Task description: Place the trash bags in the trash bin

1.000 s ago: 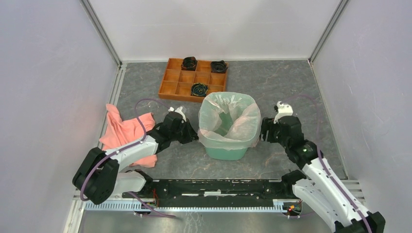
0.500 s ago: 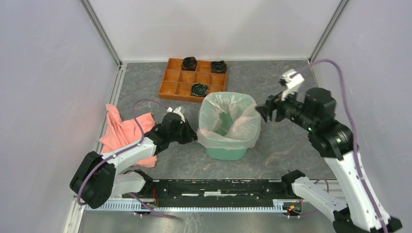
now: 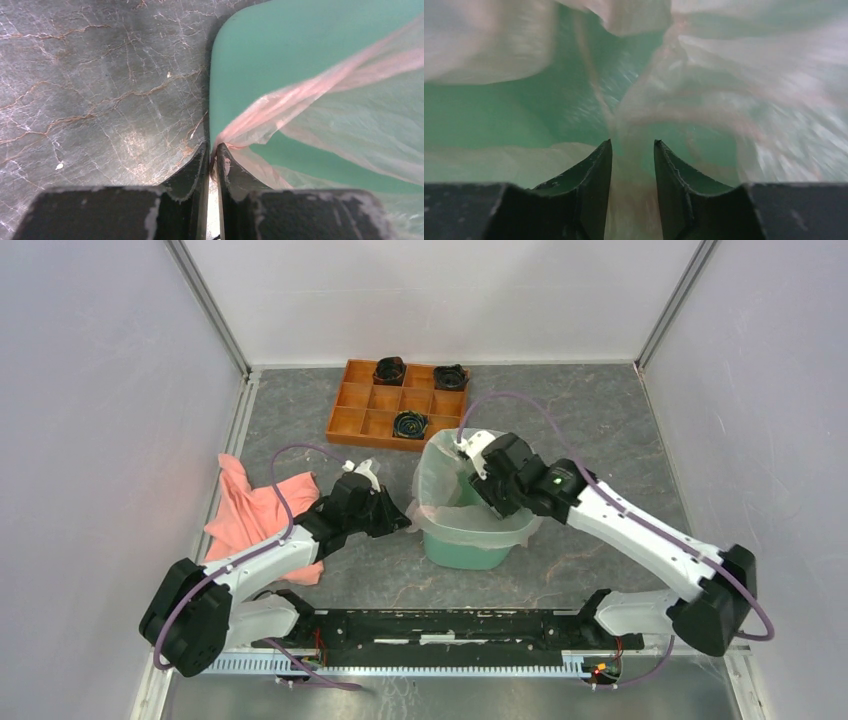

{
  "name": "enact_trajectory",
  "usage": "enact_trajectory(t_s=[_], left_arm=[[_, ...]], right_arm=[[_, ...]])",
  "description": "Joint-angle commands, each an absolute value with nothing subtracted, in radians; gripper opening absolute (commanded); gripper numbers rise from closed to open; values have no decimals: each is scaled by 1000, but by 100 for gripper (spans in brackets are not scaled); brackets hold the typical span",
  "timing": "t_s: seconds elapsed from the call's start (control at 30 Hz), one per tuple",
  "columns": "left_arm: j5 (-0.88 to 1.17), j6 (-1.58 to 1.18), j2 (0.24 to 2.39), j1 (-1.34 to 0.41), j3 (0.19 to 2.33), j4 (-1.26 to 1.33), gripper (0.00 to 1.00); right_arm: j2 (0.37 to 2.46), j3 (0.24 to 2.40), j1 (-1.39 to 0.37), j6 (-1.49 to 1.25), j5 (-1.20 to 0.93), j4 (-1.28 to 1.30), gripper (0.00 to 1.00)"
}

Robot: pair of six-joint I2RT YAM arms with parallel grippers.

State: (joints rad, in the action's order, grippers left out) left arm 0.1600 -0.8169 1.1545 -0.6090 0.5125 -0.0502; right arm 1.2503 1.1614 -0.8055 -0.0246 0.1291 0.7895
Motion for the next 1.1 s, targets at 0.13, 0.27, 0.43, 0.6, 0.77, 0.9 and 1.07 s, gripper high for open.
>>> enact_trajectory(t_s=[0.13, 0.27, 0.43, 0.6, 0.77, 0.9, 1.07], left_arm=[[151, -809, 1128, -614, 509, -43, 17], [157, -815, 1127, -616, 506, -34, 17], [163, -823, 1136, -619, 494, -14, 17], [156, -829, 1144, -633, 489, -7, 17], [151, -834, 1144, -638, 476, -3, 17], [128, -830, 1137, -641, 463, -6, 17], [116, -824, 1163, -640, 466, -4, 17]], right_arm=[[1290, 1236, -914, -76, 335, 794, 46], [1287, 1342, -919, -97, 264, 771, 52], [1340, 1344, -918, -93, 252, 679, 58], [1476, 1259, -918, -136, 225, 461, 44], [1484, 1162, -919, -168, 224, 365, 42], [1351, 1137, -918, -172, 264, 416, 44], [1241, 1122, -913, -108, 364, 524, 61]])
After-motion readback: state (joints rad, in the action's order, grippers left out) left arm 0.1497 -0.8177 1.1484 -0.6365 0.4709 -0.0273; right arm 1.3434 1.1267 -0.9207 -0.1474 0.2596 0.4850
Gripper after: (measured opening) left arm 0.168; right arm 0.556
